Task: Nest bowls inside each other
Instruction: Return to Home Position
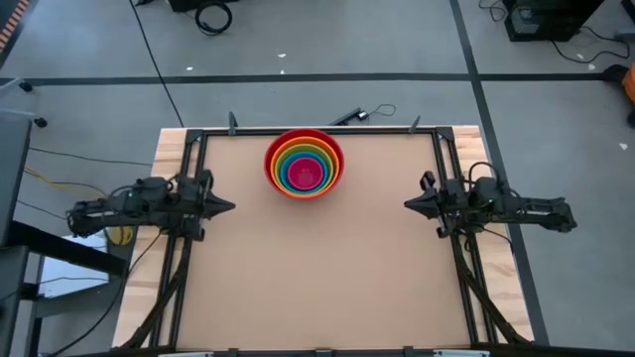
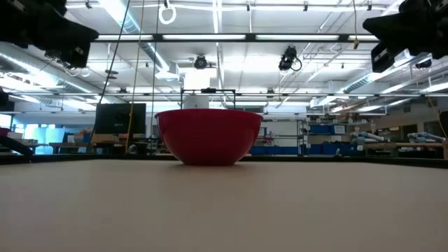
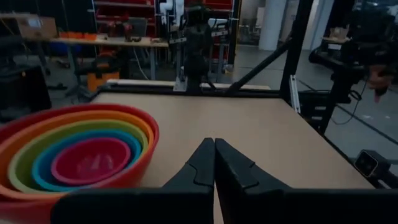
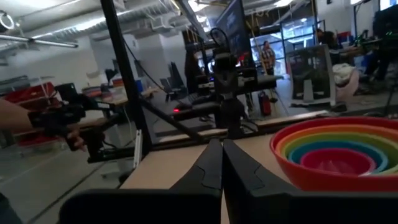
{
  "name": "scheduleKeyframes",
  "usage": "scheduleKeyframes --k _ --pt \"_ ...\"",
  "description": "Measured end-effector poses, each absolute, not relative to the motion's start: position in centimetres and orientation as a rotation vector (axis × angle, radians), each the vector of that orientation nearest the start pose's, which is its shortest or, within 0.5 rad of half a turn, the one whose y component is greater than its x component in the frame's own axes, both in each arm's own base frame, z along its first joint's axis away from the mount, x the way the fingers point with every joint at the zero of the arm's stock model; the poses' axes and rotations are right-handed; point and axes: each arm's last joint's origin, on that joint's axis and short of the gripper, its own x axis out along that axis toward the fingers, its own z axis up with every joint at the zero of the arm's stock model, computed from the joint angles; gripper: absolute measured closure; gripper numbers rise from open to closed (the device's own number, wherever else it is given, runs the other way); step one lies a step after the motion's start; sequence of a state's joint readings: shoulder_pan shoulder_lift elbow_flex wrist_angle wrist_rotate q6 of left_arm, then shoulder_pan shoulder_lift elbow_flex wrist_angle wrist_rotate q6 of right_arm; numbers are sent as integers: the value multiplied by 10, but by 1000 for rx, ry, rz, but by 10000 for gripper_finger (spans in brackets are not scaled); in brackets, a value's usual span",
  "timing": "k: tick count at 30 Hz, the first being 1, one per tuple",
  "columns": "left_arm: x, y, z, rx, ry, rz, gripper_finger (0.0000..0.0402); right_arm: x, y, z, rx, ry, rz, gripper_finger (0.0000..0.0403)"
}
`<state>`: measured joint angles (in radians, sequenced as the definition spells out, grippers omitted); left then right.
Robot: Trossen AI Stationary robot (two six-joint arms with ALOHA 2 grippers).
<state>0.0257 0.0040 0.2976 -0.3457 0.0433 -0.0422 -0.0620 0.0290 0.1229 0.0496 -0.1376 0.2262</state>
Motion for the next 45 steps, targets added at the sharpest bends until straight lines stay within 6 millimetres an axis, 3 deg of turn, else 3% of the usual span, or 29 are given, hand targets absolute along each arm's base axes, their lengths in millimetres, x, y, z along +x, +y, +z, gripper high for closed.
scheduleKeyframes --k 13,22,29,45 --pt "95 1 182 -134 -61 -28 393 98 -1 181 278 -146 119 395" --pt "95 -2 181 -105 -79 -130 393 98 -2 182 240 -155 111 394" --pt "97 1 179 -145 -134 -30 393 98 -3 182 243 -164 70 394" --pt "97 1 177 -194 -118 -28 393 98 -4 181 247 -157 44 382"
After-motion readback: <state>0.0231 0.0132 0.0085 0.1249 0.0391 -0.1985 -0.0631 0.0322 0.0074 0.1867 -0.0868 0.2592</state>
